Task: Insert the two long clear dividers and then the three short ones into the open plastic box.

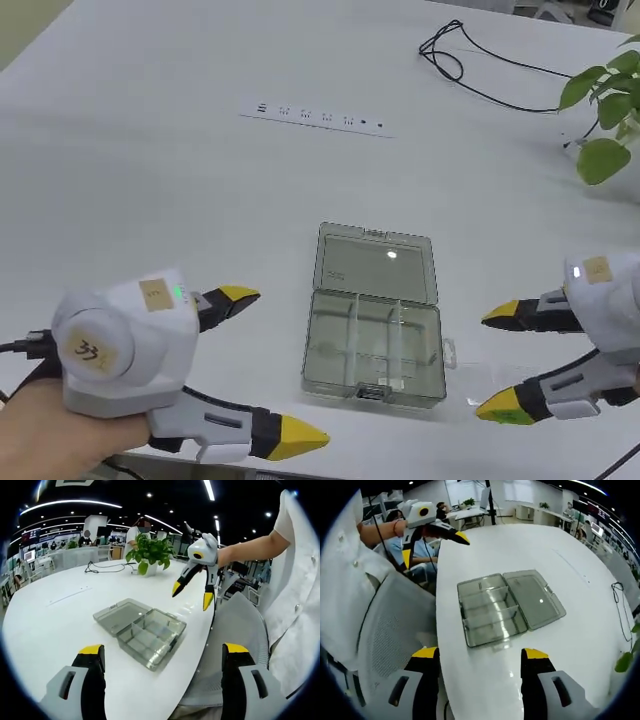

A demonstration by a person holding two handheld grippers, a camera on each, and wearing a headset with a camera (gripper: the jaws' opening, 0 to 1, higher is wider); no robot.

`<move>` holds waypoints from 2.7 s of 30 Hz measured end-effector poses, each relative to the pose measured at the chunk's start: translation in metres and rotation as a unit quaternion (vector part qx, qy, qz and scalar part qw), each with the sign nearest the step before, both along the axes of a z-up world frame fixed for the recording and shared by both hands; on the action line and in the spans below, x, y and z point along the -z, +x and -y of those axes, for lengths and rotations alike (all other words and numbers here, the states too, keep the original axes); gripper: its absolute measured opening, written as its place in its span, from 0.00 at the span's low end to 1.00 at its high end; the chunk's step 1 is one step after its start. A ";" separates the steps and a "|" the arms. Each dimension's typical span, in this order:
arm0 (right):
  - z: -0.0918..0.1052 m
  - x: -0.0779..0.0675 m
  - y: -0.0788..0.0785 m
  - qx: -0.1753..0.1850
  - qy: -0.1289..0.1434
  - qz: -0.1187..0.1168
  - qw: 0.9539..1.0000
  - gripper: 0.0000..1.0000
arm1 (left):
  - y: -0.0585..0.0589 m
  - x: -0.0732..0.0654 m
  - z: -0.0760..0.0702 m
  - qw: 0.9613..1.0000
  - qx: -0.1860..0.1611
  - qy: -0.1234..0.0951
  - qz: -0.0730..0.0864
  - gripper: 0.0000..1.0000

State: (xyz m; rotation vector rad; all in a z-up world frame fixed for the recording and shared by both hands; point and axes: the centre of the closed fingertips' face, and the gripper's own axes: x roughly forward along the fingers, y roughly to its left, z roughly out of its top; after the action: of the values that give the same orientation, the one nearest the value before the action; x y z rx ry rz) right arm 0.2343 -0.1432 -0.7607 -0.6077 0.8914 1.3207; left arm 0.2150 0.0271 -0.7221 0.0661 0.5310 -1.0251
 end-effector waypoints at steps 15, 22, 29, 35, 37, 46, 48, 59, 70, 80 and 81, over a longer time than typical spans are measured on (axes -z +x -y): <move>0.031 0.060 0.005 -0.122 -0.092 0.026 0.988 0.55 | 0.001 0.006 -0.007 1.000 -0.009 0.002 -0.008 1.00; 0.038 0.081 0.009 -0.151 -0.123 0.031 0.980 0.52 | 0.000 0.009 -0.010 1.000 -0.012 0.001 -0.012 1.00; 0.036 0.090 0.012 -0.161 -0.131 0.027 0.978 0.49 | 0.001 0.009 -0.011 1.000 -0.015 0.000 -0.015 1.00; 0.035 0.093 0.013 -0.174 -0.136 0.032 0.975 0.46 | 0.002 0.009 -0.012 1.000 -0.017 0.000 -0.015 1.00; 0.035 0.096 0.012 -0.178 -0.141 0.031 0.973 0.46 | 0.003 0.008 -0.012 1.000 -0.018 -0.001 -0.016 1.00; 0.036 0.096 0.017 -0.198 -0.146 0.058 0.968 0.39 | 0.005 0.009 -0.013 1.000 -0.020 -0.001 -0.016 1.00; 0.036 0.096 0.017 -0.198 -0.147 0.061 0.967 0.38 | 0.005 0.009 -0.013 1.000 -0.020 -0.001 -0.016 1.00; 0.037 0.096 0.017 -0.191 -0.153 0.062 0.968 0.33 | 0.006 0.009 -0.012 1.000 -0.014 0.001 -0.015 1.00; 0.040 0.092 0.013 -0.164 -0.147 0.058 0.974 0.32 | 0.006 0.009 -0.013 1.000 -0.010 0.004 -0.014 1.00; 0.038 0.061 0.013 -0.114 -0.120 0.086 0.982 0.32 | 0.008 0.006 -0.010 1.000 0.002 0.004 -0.007 1.00; 0.038 0.058 0.013 -0.109 -0.120 0.088 0.983 0.32 | 0.008 0.005 -0.010 1.000 0.004 0.003 -0.006 1.00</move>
State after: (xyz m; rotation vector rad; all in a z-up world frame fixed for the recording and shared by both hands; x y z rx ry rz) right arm 0.2474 -0.1812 -0.8190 -1.0183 0.8615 1.3396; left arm 0.2231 0.0369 -0.7274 0.0687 0.5452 -1.0329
